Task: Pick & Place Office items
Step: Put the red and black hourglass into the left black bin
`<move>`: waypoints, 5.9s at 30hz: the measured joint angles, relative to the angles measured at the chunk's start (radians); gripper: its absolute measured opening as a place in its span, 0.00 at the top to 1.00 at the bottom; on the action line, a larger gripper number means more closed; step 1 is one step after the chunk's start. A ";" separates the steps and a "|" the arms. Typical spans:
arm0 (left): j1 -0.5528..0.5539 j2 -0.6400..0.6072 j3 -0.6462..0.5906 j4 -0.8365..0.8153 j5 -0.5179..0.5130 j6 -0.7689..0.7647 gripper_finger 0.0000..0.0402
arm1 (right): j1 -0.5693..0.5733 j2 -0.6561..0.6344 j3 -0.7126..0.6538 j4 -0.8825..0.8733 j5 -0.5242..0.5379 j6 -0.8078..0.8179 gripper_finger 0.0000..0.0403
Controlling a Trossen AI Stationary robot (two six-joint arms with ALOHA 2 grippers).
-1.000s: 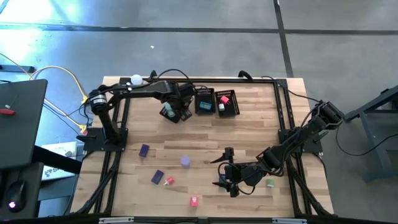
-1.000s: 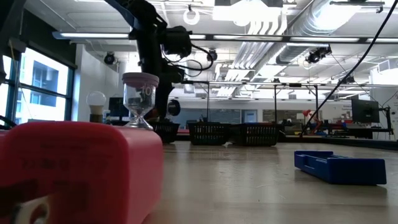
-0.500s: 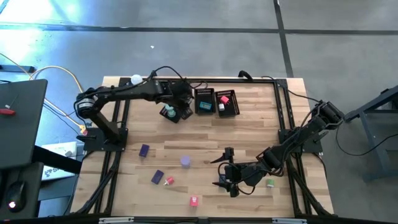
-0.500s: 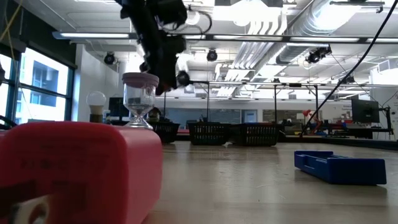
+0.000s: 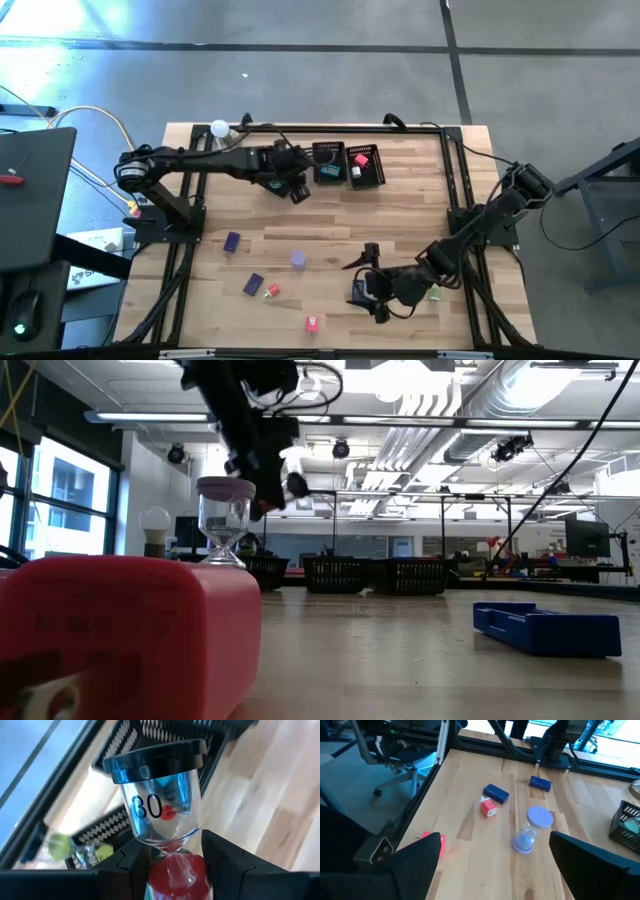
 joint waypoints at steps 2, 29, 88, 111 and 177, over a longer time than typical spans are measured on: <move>0.000 -0.004 -0.036 0.014 -0.008 -0.002 0.62 | 0.006 0.000 0.000 0.000 0.001 0.006 0.10; -0.287 -0.148 -0.579 0.781 -0.719 -0.266 0.62 | 0.013 0.000 0.000 0.005 0.005 -0.003 0.10; -0.575 -0.140 -0.653 1.445 -0.102 0.148 0.62 | -0.391 0.107 0.000 0.479 -0.211 -0.147 0.10; -0.519 -0.141 -0.653 1.419 0.021 0.076 0.62 | -0.438 0.156 -0.001 0.510 -0.308 -0.081 0.37; -0.573 -0.138 -0.653 1.986 0.014 -0.306 0.42 | -0.311 0.155 0.001 1.010 -0.101 -0.624 0.60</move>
